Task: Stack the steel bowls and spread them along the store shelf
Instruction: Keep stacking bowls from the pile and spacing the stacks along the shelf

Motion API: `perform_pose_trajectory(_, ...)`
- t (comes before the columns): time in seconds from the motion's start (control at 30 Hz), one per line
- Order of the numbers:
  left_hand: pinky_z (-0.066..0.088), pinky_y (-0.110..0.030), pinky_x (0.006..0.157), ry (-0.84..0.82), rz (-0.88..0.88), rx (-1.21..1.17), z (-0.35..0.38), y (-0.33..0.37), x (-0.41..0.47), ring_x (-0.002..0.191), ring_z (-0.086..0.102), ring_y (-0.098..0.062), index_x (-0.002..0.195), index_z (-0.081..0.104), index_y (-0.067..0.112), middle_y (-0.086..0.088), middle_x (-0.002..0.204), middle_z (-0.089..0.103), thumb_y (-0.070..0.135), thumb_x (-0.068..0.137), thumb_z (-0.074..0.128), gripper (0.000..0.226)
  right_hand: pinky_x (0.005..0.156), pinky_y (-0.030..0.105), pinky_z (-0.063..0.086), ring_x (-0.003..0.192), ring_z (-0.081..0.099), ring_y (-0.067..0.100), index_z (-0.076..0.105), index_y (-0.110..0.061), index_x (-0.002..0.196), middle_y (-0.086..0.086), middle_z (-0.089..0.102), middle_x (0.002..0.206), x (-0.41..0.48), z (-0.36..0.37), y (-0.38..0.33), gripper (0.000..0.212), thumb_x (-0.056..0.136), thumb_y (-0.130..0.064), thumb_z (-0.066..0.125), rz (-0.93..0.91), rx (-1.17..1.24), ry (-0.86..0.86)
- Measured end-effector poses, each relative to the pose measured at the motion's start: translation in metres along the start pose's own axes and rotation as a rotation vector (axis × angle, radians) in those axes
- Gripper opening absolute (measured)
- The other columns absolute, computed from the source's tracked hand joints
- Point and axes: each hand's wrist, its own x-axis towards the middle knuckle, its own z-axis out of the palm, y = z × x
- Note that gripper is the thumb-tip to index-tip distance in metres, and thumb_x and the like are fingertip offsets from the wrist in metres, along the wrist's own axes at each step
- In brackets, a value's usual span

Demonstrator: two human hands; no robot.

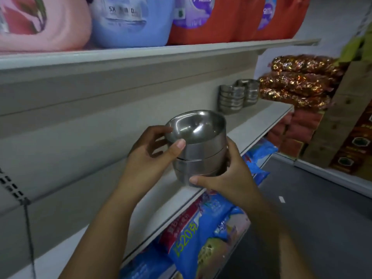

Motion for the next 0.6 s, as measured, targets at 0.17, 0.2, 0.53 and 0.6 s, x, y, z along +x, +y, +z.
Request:
perform_pose_trajectory(0.17,0.049,-0.016,0.081,0.018,-0.154,0.165,-0.014,-0.017,0.034,0.105,0.067,0.003,0.111,0.066,0.038,0.02,0.113,0.071,0.048,0.081,0.075,0.033,0.092,0.022,0.056,0.113,0.063,-0.006,0.04,-0.047,0.143,-0.026,0.065,0.124,0.058,0.015,0.029,0.116,0.048,-0.029,0.103,0.005,0.033,-0.114)
perform_pose_trajectory(0.2,0.048,-0.013,0.078,0.038,-0.17,0.204,-0.015,-0.02,0.039,0.101,0.067,0.006,0.109,0.066,0.04,0.023,0.109,0.071,0.047,0.083,0.074,0.027,0.09,0.02,0.055,0.112,0.063,-0.006,0.04,-0.046,0.143,-0.025,0.066,0.124,0.069,0.018,0.034,0.115,0.048,-0.03,0.103,0.002,0.032,-0.147)
perform_pose_trajectory(0.53,0.046,-0.003,0.072,0.305,-0.254,0.361,0.01,-0.05,0.093,0.101,0.062,0.015,0.113,0.062,0.04,0.024,0.111,0.067,0.051,0.088,0.069,0.028,0.075,0.009,0.053,0.099,0.063,-0.015,0.046,-0.041,0.132,-0.019,0.062,0.123,0.176,0.029,0.074,0.096,0.061,0.002,0.094,0.001,0.152,-0.52)
perform_pose_trajectory(0.6,0.047,-0.01,0.081,0.335,-0.248,0.372,0.02,-0.058,0.105,0.109,0.061,0.008,0.118,0.061,0.037,0.021,0.116,0.066,0.05,0.09,0.067,0.032,0.07,0.005,0.051,0.091,0.06,-0.023,0.042,-0.036,0.137,-0.022,0.058,0.122,0.2,0.028,0.082,0.099,0.061,0.0,0.094,0.003,0.175,-0.567)
